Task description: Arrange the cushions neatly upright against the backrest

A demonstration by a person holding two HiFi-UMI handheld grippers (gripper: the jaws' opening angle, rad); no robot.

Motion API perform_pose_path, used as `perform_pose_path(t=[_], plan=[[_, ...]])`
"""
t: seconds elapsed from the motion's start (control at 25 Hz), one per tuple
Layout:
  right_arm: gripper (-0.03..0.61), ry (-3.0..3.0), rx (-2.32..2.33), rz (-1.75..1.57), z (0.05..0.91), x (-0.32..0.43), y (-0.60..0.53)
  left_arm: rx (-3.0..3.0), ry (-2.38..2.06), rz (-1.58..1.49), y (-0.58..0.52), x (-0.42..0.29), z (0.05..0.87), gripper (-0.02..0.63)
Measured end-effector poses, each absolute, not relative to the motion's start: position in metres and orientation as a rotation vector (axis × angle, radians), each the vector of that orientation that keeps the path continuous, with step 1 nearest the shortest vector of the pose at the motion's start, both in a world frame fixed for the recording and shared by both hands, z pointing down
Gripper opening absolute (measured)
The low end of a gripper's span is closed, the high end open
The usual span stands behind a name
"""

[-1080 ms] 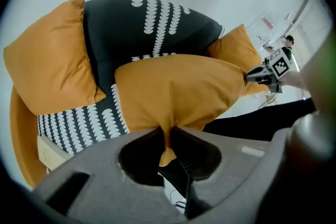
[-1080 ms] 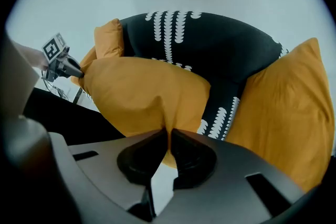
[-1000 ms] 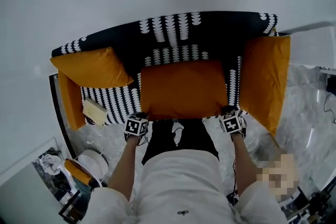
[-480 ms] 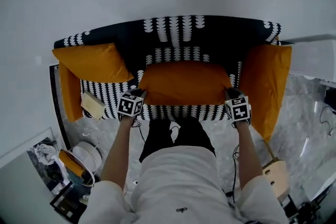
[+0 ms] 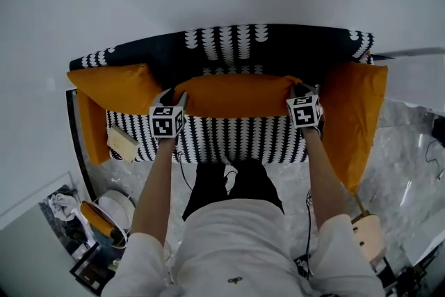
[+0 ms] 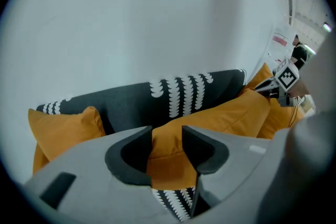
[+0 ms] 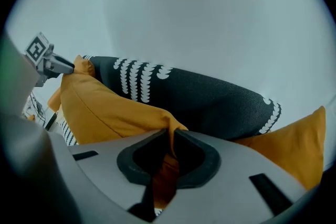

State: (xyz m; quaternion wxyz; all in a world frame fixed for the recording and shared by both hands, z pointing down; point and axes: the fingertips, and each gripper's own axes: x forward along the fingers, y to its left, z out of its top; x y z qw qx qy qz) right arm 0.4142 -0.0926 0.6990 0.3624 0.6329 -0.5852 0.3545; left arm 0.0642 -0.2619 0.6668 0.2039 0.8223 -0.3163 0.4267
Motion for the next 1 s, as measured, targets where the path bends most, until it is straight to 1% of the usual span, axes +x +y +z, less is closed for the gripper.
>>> perform_pose_path(t=[0.12, 0.28, 0.44, 0.6, 0.72, 0.8, 0.92, 1.0], plan=[[0.032, -1.510, 1.674, 0.916, 0.702, 0.429, -0.113, 2.342, -0.894, 1.180, -0.269, 0.073, 0.647, 0.186], [0.032, -1.489, 1.755, 0.939, 0.704, 0.445, -0.131, 2.368, -0.843, 1.080, -0.241, 0.083, 0.627, 0.186], [0.032, -1.474, 1.843, 0.954, 0.699, 0.457, -0.153, 2.337, -0.687, 0.988, -0.173, 0.089, 0.621, 0.186], [0.036, -1.450, 1.899, 0.901, 0.690, 0.468, -0.168, 2.340, -0.544, 1.012, -0.098, 0.088, 0.614, 0.186], [0.052, -1.462, 1.916, 0.884, 0.679, 0.471, -0.174, 2.310, -0.522, 0.991, -0.063, 0.077, 0.607, 0.186], [0.071, -1.473, 1.979, 0.924, 0.672, 0.480, -0.176, 2.290, -0.526, 0.950, -0.053, 0.071, 0.601, 0.184], [0.072, -1.468, 2.122, 1.009, 0.653, 0.499, -0.176, 2.302, -0.528, 0.912, -0.050, 0.066, 0.588, 0.184], [0.071, -1.500, 2.161, 1.008, 0.635, 0.498, -0.176, 2.325, -0.520, 0.877, -0.053, 0.066, 0.580, 0.184]])
